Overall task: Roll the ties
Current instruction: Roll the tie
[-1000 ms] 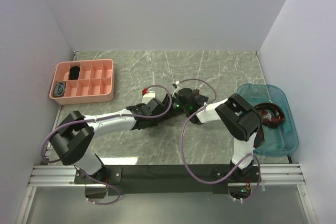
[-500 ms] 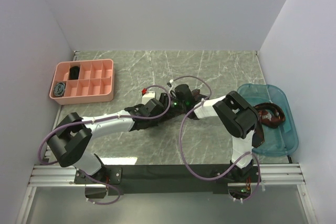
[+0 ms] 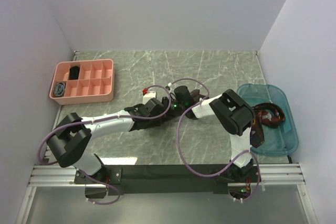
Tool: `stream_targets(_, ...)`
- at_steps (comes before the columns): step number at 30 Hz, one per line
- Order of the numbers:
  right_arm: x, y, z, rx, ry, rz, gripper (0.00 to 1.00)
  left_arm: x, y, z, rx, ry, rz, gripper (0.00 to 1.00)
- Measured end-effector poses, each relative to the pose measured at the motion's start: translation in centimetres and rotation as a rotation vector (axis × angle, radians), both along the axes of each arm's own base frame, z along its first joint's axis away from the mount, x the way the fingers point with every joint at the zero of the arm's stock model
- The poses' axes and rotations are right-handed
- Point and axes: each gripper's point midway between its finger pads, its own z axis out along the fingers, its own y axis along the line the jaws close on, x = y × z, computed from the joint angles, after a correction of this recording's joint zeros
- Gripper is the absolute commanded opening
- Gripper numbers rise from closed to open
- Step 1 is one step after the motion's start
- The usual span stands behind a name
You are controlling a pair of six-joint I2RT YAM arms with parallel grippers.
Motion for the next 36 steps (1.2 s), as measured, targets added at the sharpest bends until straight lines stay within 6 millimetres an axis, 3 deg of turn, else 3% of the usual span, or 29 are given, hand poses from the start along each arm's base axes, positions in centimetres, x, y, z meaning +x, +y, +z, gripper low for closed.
stream_targets(4,0.0,-0.2,-0.2,-0.007,-0.014,0.014,0.0,-0.3,-0.1,1.5,-0.014,-0.02,-0.048,0.92)
stream_targets(9,0.0,-0.2,-0.4,-0.014,-0.044,0.034,0.0,0.0,0.4,4.9,-0.019,-0.105,-0.118,0.95)
stream_targets(13,0.0,-0.2,-0.4,-0.017,-0.069,0.051,0.0,0.5,1.1,5.7,0.023,-0.142,-0.201,0.96)
stream_targets(20,0.1,-0.3,-0.4,-0.027,-0.107,0.079,0.0,0.6,1.6,3.6,0.146,-0.098,-0.434,0.99)
stream_targets(28,0.2,-0.3,-0.5,-0.045,-0.15,0.117,0.0,2.4,1.6,1.2,0.166,0.003,-0.592,0.97)
stream_targets(36,0.2,-0.3,-0.5,-0.049,-0.17,0.137,0.0,1.7,0.7,-0.3,0.159,0.06,-0.698,0.92)
